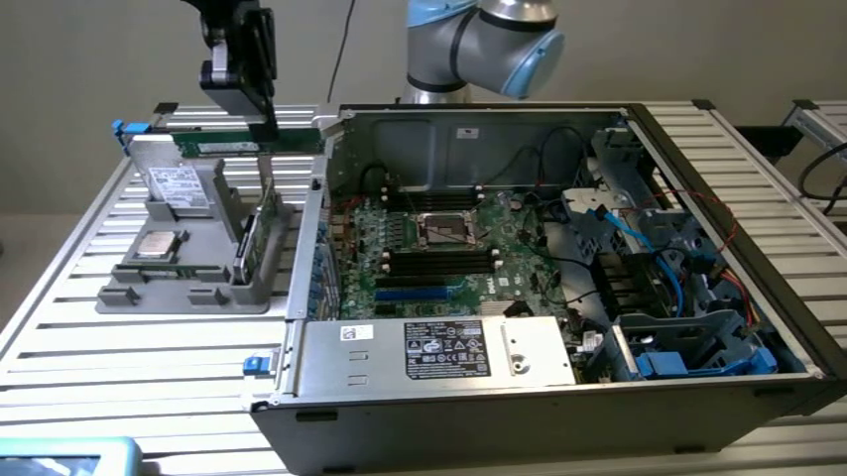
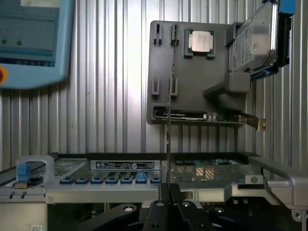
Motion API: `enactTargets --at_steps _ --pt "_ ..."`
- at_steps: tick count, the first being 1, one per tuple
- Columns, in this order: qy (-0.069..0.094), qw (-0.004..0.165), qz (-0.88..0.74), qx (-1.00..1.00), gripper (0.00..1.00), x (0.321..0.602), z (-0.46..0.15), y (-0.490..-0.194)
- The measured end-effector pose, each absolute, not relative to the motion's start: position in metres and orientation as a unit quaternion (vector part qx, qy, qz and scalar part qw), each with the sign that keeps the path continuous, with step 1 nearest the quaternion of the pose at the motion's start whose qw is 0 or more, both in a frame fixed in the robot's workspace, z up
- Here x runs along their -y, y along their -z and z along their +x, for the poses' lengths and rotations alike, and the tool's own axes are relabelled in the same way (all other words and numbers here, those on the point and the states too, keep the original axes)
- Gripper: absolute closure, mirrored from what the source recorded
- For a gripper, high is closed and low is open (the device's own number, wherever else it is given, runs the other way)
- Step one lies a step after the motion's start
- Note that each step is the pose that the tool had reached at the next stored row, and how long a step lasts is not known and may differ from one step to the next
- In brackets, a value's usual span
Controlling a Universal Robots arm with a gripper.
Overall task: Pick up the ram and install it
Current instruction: 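Pick up the ram and move it above insertion slot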
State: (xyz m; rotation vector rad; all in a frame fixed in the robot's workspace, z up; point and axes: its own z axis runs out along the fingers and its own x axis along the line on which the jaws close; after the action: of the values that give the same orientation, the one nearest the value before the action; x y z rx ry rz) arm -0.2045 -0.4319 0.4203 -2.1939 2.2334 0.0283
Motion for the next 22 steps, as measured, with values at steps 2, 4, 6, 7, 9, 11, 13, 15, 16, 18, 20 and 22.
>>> enactTargets --at_steps 2,4,6,7,9,11,13,15,16,18,20,22 --pt "-0.009 0.005 -0.701 -0.713 0.87 0.432 -0.195 -0.420" --pt "-0.009 0.005 -0.701 -0.713 0.87 0.432 -0.186 -0.420" --pt "-0.008 0.005 -0.701 -0.713 0.87 0.432 -0.177 -0.420" --pt "-0.008 0.005 -0.701 -0.713 0.87 0.432 -0.173 -0.419" --pt "-0.008 0.004 -0.701 -0.713 0.87 0.431 -0.164 -0.418" --pt "-0.008 0.004 -0.701 -0.713 0.87 0.431 -0.155 -0.416" --pt "-0.007 0.004 -0.701 -0.713 0.87 0.430 -0.145 -0.414" --pt "-0.007 0.003 -0.701 -0.713 0.87 0.429 -0.136 -0.412" --pt "-0.007 0.003 -0.701 -0.713 0.87 0.429 -0.132 -0.411" --pt "-0.007 0.003 -0.701 -0.713 0.87 0.428 -0.123 -0.409" --pt "-0.006 0.003 -0.701 -0.713 0.87 0.427 -0.114 -0.406" --pt "-0.006 0.002 -0.701 -0.713 0.87 0.426 -0.105 -0.405"
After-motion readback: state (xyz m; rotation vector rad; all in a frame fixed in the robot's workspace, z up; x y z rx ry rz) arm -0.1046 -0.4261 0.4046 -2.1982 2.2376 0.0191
